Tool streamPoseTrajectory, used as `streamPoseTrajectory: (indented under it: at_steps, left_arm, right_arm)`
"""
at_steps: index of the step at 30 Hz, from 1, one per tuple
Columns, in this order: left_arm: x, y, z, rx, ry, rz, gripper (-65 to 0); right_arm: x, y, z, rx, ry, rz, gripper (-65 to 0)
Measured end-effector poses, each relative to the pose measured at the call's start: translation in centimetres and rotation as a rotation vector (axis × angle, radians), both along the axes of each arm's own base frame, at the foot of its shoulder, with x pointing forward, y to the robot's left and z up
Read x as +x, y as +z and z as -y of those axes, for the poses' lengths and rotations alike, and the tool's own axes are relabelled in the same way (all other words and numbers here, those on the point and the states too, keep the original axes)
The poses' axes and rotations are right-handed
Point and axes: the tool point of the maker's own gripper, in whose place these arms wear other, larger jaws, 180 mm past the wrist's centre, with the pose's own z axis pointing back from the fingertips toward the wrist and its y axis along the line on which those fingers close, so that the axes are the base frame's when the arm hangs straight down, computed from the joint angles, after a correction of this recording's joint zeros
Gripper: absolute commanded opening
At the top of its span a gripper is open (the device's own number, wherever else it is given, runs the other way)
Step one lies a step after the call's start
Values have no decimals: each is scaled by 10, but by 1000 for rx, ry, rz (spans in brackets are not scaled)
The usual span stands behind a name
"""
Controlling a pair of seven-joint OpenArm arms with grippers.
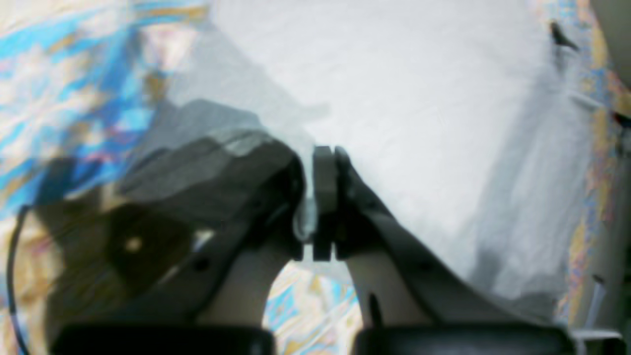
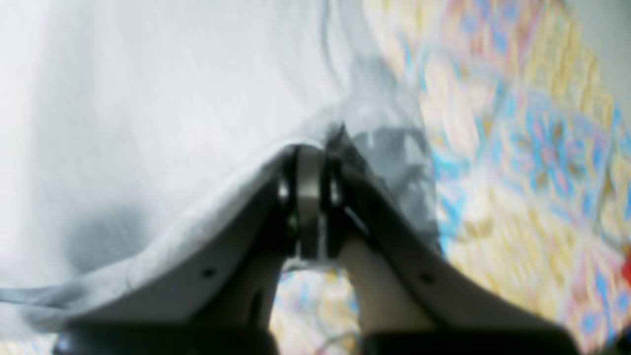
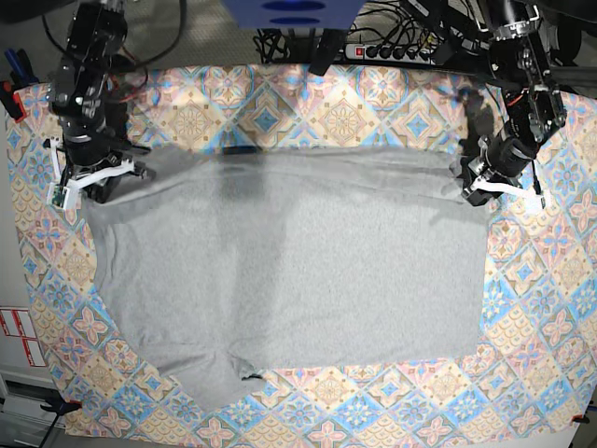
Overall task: Fold the T-shirt properly
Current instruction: 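Lower both grippers and pinch the shirt body near each shoulder, then drag the gripped shirt toward the robot base with both grippers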
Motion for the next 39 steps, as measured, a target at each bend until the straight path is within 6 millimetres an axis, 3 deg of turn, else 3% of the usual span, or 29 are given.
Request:
streamPoseTrajectory:
  at_steps: [2, 5, 7, 10, 12, 15, 20, 30, 32, 35, 39]
  left_arm:
    - [9, -4, -3, -19, 16, -1, -650]
    - [22, -18, 4, -42, 7, -32, -650]
    - [30, -17, 11, -63, -9, -19, -650]
    - [41, -16, 7, -69, 8, -8, -650]
    - [46, -22, 4, -80, 22, -23, -650]
    - [54, -23, 4, -95, 30, -22, -650]
    - [58, -22, 3, -98, 35, -14, -650]
    - [59, -21, -2, -86, 55, 4, -641]
    - [58, -22, -2, -85, 56, 0, -580]
    - [51, -25, -6, -75, 55, -17, -434]
    - [35, -30, -16, -48, 63, -44, -259]
  right_arm:
    - [12, 6, 1, 0, -5, 32, -650]
    - [21, -3, -1, 18, -8, 11, -650]
    - [33, -7, -8, 43, 7, 19, -650]
    - [49, -9, -8, 60, 5, 32, -650]
    - [52, -18, -5, 67, -15, 13, -650]
    - [64, -29, -17, 96, 9, -11, -650]
    - [88, -34, -38, 126, 59, -8, -650]
    - [99, -33, -37, 128, 57, -6, -637]
    - [99, -32, -36, 126, 56, -4, -598]
    - [98, -30, -36, 122, 58, 2, -506]
    - [85, -42, -36, 124, 56, -33, -429]
